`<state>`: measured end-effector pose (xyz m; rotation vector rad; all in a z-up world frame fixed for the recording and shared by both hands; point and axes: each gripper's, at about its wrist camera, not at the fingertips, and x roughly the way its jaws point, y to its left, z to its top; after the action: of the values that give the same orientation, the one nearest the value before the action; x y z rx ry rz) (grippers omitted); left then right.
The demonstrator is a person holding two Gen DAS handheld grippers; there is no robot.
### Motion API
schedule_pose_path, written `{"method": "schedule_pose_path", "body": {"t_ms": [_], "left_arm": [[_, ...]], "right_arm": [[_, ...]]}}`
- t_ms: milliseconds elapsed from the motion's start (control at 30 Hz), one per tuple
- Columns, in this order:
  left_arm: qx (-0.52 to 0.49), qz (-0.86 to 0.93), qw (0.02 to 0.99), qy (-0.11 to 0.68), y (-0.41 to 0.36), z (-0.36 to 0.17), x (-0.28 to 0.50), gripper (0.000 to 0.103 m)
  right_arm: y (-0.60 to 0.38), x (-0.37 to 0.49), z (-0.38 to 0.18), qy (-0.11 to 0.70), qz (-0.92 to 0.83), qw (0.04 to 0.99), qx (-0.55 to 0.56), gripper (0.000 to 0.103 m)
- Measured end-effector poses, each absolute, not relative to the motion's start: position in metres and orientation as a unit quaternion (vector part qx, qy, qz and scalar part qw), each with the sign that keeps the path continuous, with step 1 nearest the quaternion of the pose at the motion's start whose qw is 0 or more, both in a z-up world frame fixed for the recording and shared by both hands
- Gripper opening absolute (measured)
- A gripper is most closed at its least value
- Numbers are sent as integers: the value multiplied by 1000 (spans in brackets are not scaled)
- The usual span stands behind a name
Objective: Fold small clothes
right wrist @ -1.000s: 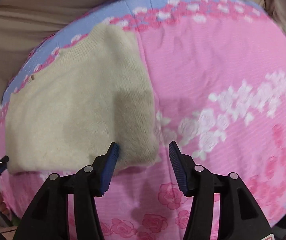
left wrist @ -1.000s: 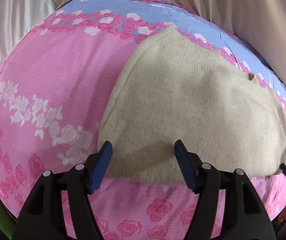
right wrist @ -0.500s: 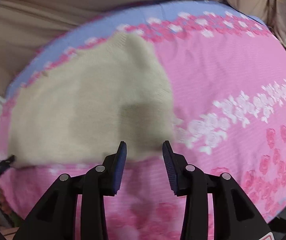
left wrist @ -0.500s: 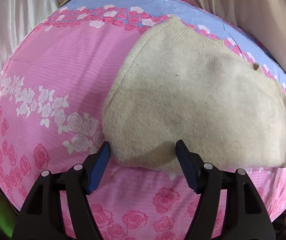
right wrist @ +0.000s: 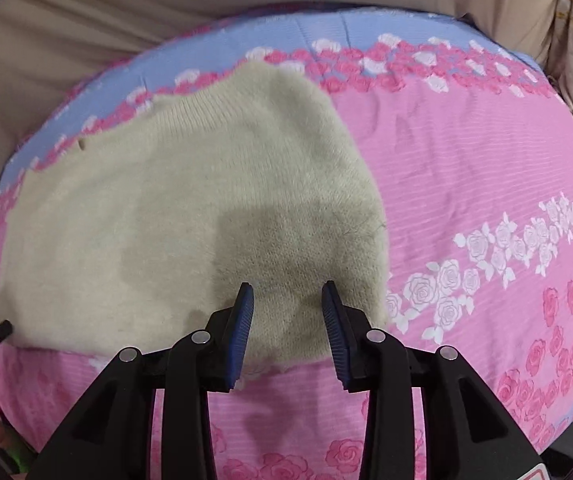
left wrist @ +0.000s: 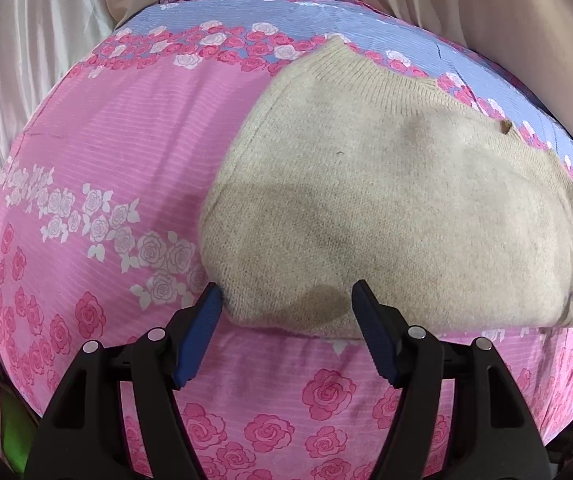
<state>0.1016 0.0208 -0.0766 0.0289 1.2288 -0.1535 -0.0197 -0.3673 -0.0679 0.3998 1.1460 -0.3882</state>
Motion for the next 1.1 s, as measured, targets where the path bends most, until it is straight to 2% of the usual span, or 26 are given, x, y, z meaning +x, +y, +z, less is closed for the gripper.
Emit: {"method": "schedule_pose_path", "body": {"t_ms": [67,167,233,267,300,333,367,400,500,533,633,700,733,767,800,833,867,900,967,1100], "left_arm": [[7,-72,814,576,21,-77,102,67],[-24,-77,811,579,25,-80,103,69],[-66,-79,810,578,36,-80,106,70],[-86,-77,807,579,42,-81,107,70],[-107,-73,804,581,50,-82,108,71],[-138,-66,799,581,61,-84,108,75],[-166,-55,794,582,72,-88,107,80],[-202,-42,784,586,83,-94,107,81],[-297,-41,731,613,100,-118,106,82],[-314,-40,731,605,102,-119,105,87],[-340,-56,726,595,95,-121,111,89],[-351,-48,728,587,90,-122,115,92],[-358,-48,729,582,89,-122,117,90],[-366,-44,728,578,90,-123,119,76],[-384,-46,725,571,91,-124,121,63],[-398,-48,715,572,91,-125,123,40],[-409,-43,710,572,94,-127,125,26],[-422,-40,704,570,98,-128,125,25],[-444,-40,690,570,103,-127,125,17],[-432,-61,692,575,103,-110,121,14]], "right_arm": [[-364,-22,-65,530,-181,809,177,39],[-364,-18,-87,558,-199,792,145,39],[-367,-25,-85,548,-201,796,163,39],[-367,-29,-79,538,-203,800,169,41],[-370,-34,-72,529,-212,804,172,53],[-371,-38,-68,523,-219,805,173,59],[-374,-40,-67,520,-225,805,175,61],[-378,-43,-70,520,-230,803,179,61],[-397,-50,-93,531,-218,779,251,62],[-402,-54,-103,529,-200,768,300,62],[-410,-63,-117,509,-185,751,378,65],[-411,-63,-118,500,-177,753,390,65],[-412,-60,-118,503,-175,752,388,65],[-411,-58,-117,504,-174,752,387,65],[-412,-56,-117,503,-171,753,389,57],[-412,-55,-117,501,-169,754,390,48],[-413,-53,-117,502,-168,753,391,33],[-414,-53,-117,498,-167,753,396,26],[-416,-57,-110,486,-168,756,405,22],[-418,-66,-85,482,-176,774,371,18]]}}
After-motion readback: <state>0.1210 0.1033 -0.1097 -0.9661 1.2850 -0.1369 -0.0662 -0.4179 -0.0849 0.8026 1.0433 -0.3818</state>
